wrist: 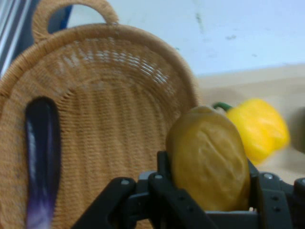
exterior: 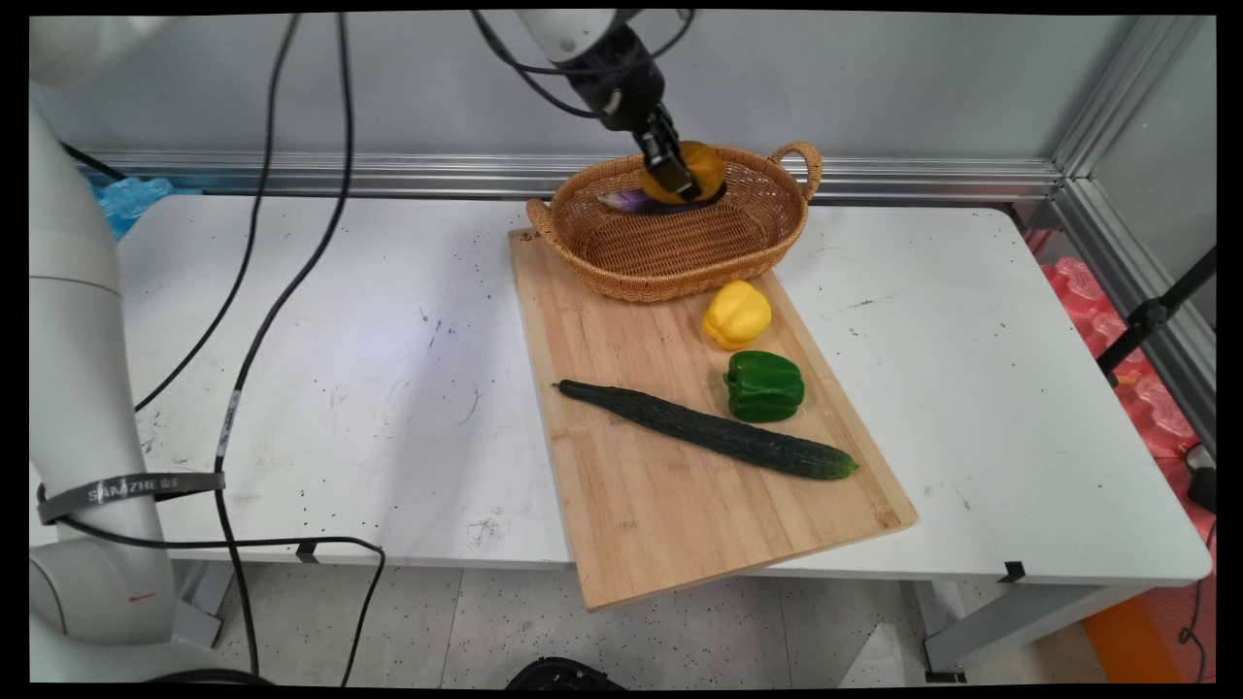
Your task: Place the picked object on the cutting board
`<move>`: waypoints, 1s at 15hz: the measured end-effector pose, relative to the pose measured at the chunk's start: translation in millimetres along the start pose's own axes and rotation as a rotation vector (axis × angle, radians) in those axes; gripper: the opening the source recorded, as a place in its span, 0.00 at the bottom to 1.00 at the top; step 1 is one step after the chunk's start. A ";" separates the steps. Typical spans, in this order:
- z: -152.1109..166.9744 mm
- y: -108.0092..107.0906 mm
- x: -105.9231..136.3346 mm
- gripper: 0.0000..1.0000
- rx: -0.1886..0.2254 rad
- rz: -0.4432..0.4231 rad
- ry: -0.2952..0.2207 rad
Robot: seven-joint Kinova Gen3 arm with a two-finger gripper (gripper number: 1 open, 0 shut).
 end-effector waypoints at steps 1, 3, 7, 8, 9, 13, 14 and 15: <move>-9.4 7.5 -4.1 0.00 -0.008 -0.002 -0.001; -21.1 19.7 -11.3 0.00 -0.023 -0.010 -0.005; -33.0 44.6 -28.2 0.00 -0.049 -0.036 -0.020; -33.8 52.1 -33.1 0.00 -0.056 -0.043 -0.023; -33.2 61.0 -39.2 0.00 -0.065 -0.052 -0.027; -17.0 81.4 -56.3 0.00 -0.081 -0.074 -0.042; -13.0 83.7 -58.7 0.00 -0.084 -0.076 -0.045; -2.0 88.6 -64.7 0.00 -0.090 -0.080 -0.052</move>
